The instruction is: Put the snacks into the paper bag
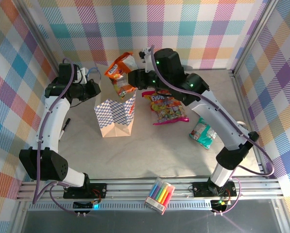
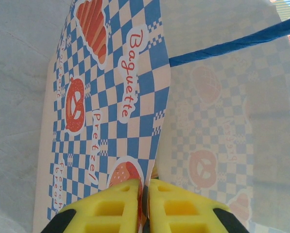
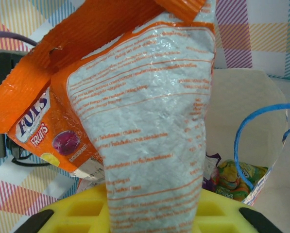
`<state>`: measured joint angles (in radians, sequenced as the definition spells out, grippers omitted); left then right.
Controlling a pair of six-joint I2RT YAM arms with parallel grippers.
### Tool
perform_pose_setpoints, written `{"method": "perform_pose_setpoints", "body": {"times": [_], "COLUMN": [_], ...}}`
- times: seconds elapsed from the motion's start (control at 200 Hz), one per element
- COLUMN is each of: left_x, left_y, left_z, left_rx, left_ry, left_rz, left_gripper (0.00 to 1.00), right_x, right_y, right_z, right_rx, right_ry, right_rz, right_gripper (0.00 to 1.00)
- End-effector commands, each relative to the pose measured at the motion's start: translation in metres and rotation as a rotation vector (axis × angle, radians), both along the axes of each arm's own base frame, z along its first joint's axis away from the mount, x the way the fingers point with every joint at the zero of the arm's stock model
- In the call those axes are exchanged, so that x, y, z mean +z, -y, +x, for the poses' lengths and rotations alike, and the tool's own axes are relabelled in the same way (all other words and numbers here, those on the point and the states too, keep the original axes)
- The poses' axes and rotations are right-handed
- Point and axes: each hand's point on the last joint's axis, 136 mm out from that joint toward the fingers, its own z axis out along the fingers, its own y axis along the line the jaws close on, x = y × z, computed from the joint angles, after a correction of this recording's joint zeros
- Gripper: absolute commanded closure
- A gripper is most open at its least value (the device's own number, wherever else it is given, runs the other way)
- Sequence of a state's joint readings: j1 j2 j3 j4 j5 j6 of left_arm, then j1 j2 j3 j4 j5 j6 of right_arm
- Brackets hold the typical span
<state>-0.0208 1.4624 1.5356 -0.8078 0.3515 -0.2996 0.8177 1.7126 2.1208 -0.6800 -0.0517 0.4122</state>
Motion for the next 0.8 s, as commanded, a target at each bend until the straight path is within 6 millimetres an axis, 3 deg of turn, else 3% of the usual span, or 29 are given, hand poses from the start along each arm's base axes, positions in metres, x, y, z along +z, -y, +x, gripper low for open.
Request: {"method": "perform_pose_setpoints", "body": {"times": [0.0, 0.41, 0.795], "left_x": [0.002, -0.001, -0.005], "left_y": [-0.002, -0.003, -0.006], "left_z": [-0.005, -0.006, -0.007], "left_rx": [0.011, 0.007, 0.01], "left_ry": [0.001, -0.009, -0.017], "left_rz": [-0.026, -0.031, -0.033], "left_gripper": [0.87, 0.87, 0.87], "right_x": [0.03, 0.014, -0.002], "right_y": [-0.008, -0.036, -0.037], "right_z": [0.003, 0.026, 0.044], "right_rx": [-0.019, -0.109, -0.2], "right_ry": [0.051, 0.06, 0.029], "right_rz": [0.085, 0.025, 0.013], "right_gripper": [0.73, 0.73, 0.73]}}
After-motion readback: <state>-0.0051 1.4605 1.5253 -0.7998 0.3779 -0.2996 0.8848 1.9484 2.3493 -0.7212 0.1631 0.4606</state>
